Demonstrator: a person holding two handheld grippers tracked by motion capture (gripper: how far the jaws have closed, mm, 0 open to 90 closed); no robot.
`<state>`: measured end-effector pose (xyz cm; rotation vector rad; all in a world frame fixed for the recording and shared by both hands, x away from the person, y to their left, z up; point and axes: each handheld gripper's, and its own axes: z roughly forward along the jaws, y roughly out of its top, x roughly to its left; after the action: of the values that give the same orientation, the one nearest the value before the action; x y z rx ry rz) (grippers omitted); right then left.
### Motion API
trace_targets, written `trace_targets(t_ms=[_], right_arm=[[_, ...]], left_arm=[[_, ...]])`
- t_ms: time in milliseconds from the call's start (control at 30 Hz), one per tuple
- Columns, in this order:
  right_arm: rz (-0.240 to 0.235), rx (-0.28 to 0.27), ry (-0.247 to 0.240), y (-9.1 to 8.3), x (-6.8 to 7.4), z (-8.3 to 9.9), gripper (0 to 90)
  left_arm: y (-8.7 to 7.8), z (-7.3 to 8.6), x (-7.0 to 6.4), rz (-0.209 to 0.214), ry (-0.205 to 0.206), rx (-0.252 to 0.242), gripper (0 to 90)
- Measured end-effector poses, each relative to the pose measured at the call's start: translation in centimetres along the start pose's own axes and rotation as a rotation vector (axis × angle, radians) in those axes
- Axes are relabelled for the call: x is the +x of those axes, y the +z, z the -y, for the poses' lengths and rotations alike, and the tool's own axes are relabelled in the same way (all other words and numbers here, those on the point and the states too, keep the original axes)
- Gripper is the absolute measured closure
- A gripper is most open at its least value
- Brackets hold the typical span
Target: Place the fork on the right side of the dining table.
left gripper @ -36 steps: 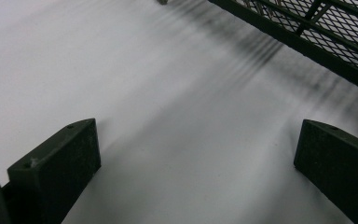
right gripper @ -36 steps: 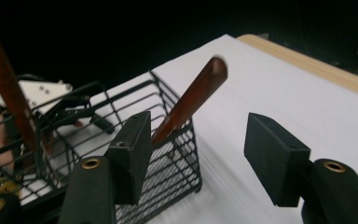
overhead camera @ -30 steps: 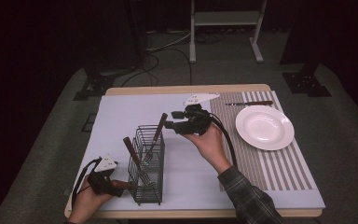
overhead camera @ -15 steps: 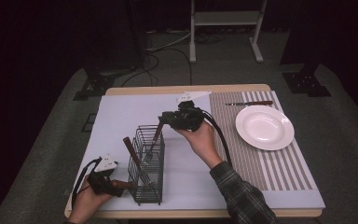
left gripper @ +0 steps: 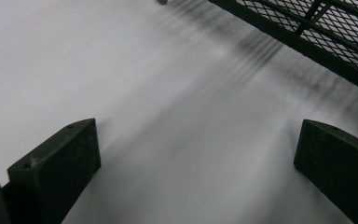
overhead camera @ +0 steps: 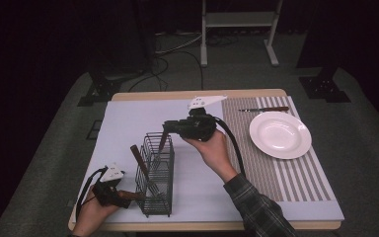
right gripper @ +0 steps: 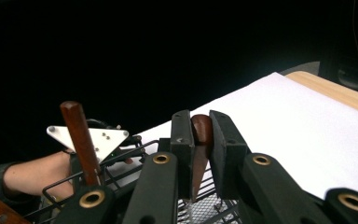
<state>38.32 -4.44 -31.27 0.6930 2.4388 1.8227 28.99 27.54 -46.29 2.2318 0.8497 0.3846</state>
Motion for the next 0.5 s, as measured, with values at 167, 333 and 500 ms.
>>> trace_targets(t_ms=[167, 333, 500], right_arm=[[0.007, 0.011, -0.027, 0.1, 0.6, -0.4, 80.2], [0.011, 0.002, -0.046, -0.2, 0.9, -0.8, 80.2], [0.018, -0.024, -0.066, -1.4, 1.6, -1.9, 80.2]], left_arm=[[0.0, 0.0, 0.0, 0.0, 0.0, 0.0, 0.0], [0.0, 0.0, 0.0, 0.001, 0.0, 0.002, 0.0], [0.0, 0.0, 0.0, 0.002, -0.002, 0.002, 0.0]])
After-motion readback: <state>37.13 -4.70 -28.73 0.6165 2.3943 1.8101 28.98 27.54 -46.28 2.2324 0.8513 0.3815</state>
